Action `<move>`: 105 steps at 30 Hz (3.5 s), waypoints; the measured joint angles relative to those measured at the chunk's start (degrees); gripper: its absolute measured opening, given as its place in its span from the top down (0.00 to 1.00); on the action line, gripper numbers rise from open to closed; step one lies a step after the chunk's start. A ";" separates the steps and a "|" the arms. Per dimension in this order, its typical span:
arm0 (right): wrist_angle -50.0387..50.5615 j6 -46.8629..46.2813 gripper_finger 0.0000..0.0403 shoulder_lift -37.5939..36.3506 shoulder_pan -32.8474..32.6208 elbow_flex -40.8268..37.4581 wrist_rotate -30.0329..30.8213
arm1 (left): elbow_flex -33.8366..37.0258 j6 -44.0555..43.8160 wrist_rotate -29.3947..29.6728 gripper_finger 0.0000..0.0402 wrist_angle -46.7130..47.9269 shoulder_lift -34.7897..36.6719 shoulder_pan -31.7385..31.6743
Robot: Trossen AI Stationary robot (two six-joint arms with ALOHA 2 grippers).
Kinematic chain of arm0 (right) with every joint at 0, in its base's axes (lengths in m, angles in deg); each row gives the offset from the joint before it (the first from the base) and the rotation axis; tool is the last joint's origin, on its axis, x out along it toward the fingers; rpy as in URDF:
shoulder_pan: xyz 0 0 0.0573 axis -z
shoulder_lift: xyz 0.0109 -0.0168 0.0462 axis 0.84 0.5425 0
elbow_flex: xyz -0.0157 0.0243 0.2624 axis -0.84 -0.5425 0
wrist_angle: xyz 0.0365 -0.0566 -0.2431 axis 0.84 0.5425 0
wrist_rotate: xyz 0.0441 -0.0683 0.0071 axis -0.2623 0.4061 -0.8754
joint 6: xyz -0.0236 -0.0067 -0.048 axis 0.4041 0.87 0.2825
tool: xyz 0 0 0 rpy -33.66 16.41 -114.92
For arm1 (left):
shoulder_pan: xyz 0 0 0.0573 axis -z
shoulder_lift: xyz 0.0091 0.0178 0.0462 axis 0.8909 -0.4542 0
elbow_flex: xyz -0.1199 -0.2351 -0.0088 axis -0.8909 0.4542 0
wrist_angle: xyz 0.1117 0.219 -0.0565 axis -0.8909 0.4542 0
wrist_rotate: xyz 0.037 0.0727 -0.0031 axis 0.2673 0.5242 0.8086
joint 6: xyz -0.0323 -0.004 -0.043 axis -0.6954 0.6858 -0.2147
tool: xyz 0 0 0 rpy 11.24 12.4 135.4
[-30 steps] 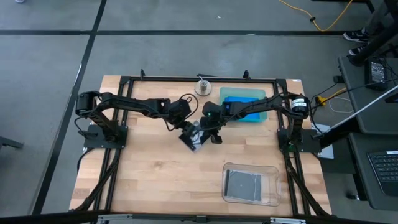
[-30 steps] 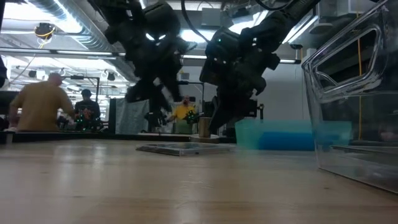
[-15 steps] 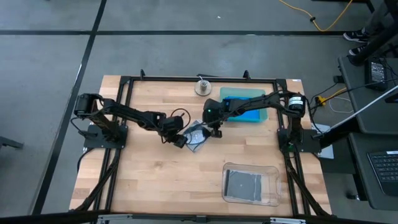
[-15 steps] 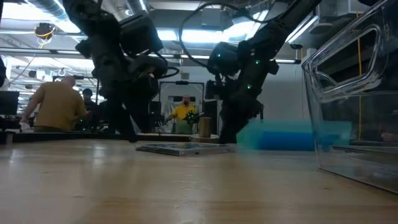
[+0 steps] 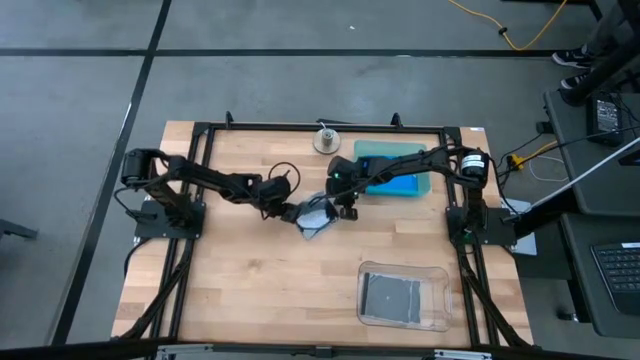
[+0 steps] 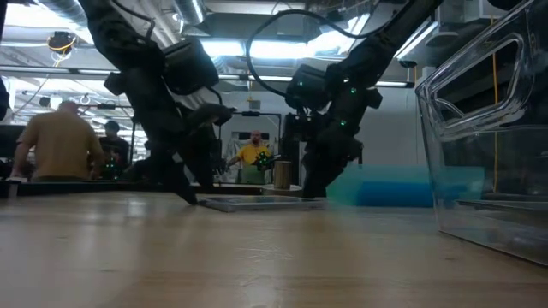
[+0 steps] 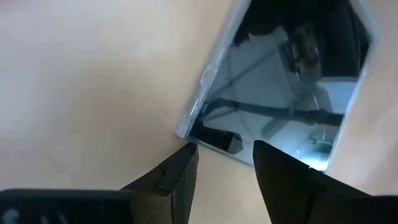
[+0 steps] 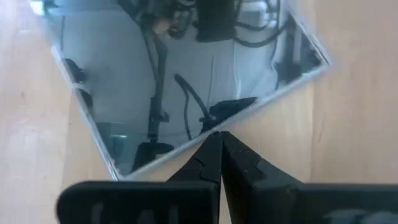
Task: Pick & place jewel cases by type
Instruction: Put the black CD case into the transparent bin
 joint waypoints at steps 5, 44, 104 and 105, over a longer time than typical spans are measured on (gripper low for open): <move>0.04 -1.12 0.98 0.16 0.00 -0.09 -3.95 | 0.02 2.95 -0.27 0.61 0.07 0.00 -2.99; -1.90 0.69 0.98 0.24 -0.22 -0.76 -7.30 | 0.38 -8.54 -3.53 0.63 -3.44 9.59 -1.81; 21.92 -23.27 0.98 -36.06 -13.40 28.50 29.13 | -20.03 56.88 4.39 0.96 12.45 51.89 5.82; 22.07 -24.09 0.98 -36.87 -14.48 28.48 29.58 | -22.29 59.49 4.41 0.96 12.56 50.92 6.51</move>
